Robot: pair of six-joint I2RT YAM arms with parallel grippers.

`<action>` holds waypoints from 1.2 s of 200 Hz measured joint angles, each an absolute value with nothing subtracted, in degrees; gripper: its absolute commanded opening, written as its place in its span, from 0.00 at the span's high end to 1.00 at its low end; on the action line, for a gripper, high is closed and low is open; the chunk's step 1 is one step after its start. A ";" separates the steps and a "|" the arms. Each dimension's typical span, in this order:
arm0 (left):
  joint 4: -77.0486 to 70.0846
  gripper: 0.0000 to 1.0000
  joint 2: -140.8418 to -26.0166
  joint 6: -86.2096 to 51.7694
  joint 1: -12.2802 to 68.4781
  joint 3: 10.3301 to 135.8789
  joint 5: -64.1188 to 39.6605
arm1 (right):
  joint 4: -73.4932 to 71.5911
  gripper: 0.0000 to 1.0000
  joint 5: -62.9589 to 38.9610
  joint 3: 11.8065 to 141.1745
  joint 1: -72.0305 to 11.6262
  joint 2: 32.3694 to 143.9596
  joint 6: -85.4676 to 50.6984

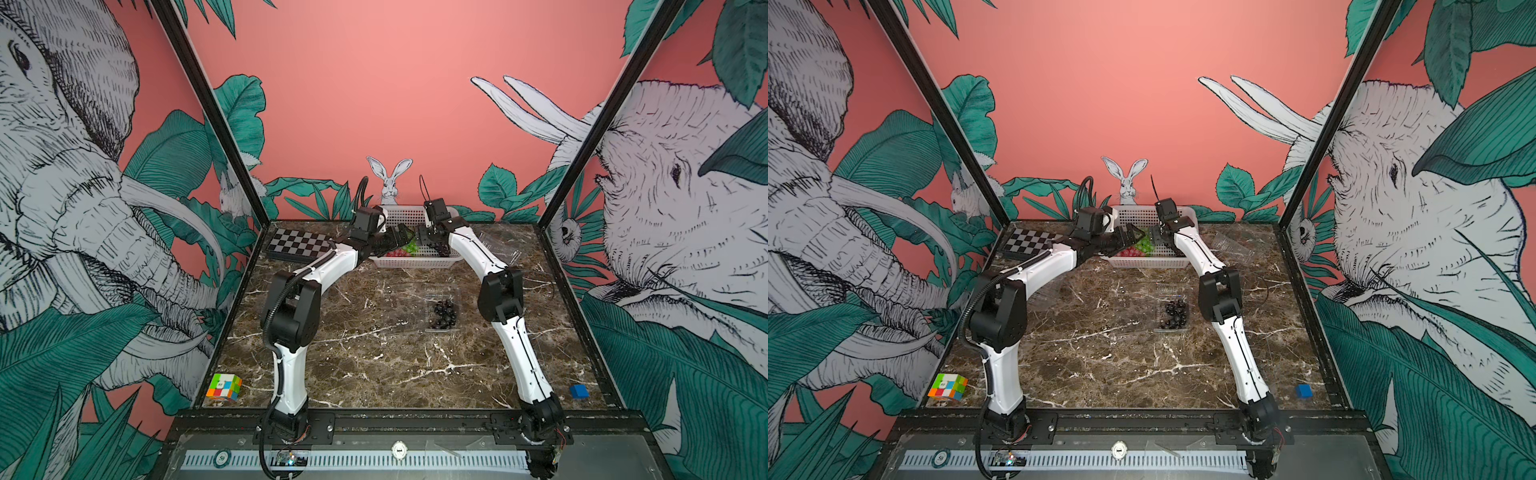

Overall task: Pack grapes into containers
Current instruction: Pick up the grape from the basket.

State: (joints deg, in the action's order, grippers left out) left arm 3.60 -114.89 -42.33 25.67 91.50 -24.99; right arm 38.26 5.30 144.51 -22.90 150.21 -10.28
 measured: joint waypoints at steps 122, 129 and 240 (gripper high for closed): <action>3.49 0.01 -117.16 -43.18 25.67 92.64 -25.96 | 36.21 0.49 4.51 149.42 -20.60 156.29 -14.85; 3.46 0.00 -117.16 -43.33 25.67 92.64 -25.98 | 36.23 0.52 4.19 149.51 -20.60 156.29 -14.98; 3.46 0.00 -117.19 -44.03 25.69 92.49 -26.15 | 30.79 0.86 -2.48 140.97 -19.99 151.22 -19.99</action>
State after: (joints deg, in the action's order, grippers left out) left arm 3.46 -117.19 -44.03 25.69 92.49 -26.15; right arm 30.79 -2.48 140.97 -19.99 151.22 -19.99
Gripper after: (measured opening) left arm 0.996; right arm 0.152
